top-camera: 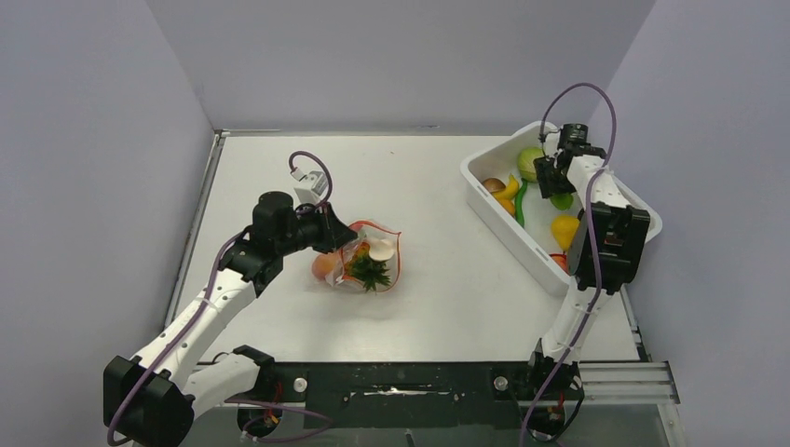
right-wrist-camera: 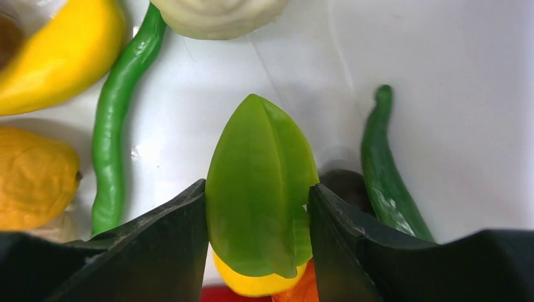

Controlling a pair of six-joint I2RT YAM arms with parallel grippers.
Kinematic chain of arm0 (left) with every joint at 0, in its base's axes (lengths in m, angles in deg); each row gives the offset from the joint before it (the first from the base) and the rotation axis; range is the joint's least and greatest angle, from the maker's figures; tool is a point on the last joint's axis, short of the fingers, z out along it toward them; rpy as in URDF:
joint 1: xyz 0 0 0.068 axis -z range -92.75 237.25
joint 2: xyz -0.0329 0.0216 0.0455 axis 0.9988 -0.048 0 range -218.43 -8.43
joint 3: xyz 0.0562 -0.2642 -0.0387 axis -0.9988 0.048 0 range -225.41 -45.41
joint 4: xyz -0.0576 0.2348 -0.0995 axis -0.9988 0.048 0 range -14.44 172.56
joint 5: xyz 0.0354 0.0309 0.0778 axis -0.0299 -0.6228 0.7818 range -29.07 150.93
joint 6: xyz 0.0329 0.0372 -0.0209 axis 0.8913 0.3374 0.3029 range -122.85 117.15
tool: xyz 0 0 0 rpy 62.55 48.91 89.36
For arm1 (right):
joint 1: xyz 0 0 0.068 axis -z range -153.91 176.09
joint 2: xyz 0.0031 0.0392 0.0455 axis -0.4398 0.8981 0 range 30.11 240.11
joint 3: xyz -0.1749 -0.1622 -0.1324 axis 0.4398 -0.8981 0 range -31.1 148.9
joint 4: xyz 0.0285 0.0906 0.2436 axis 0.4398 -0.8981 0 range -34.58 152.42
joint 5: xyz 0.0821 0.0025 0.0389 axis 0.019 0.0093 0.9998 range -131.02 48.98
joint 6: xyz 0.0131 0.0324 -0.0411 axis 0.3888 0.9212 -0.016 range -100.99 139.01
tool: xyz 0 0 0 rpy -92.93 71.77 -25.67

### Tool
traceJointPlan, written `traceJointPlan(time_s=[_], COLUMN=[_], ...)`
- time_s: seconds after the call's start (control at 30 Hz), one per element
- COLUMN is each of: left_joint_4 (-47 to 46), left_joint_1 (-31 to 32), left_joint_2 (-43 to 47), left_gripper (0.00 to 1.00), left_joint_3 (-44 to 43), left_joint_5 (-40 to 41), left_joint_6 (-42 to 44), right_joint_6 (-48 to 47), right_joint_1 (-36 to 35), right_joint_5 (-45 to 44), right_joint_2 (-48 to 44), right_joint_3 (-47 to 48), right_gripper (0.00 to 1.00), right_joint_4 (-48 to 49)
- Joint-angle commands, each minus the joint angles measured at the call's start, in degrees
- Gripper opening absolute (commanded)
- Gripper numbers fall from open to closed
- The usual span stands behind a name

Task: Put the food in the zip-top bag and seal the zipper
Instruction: Pick up the fake fruit from the bin.

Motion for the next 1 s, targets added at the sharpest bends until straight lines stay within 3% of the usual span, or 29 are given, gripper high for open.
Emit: traceJointPlan(time_s=[0.0,0.33,0.63,0.97], left_joint_4=[-4.1,-6.8,-11.5,-15.4], left_joint_1=[-0.5,-0.5,-0.5,-0.6], left_joint_2=[1.3,0.0,-2.7,-4.0], left_gripper=[0.0,0.0,0.0,0.0], left_joint_3=[-0.6,-3.2,-6.9,-6.1], left_joint_5=[1.1,-2.4,-5.8,-3.1], left_joint_6=[-2.5,-7.2,-13.9,-19.9], right_joint_6=[3.1,8.3,13.1,16.0], right_joint_1=[0.2,-4.0,-9.1,-16.7], right_joint_5=[-0.9,-1.5,10.4,25.4], right_joint_2=[-9.1,-17.8,-31.1,-46.5], right_joint_3=[-1.1,-4.6,-11.5,-21.7], right_gripper=[0.44,0.43,0.44,0.44], right_joint_4=[4.3,2.5,5.7,15.4])
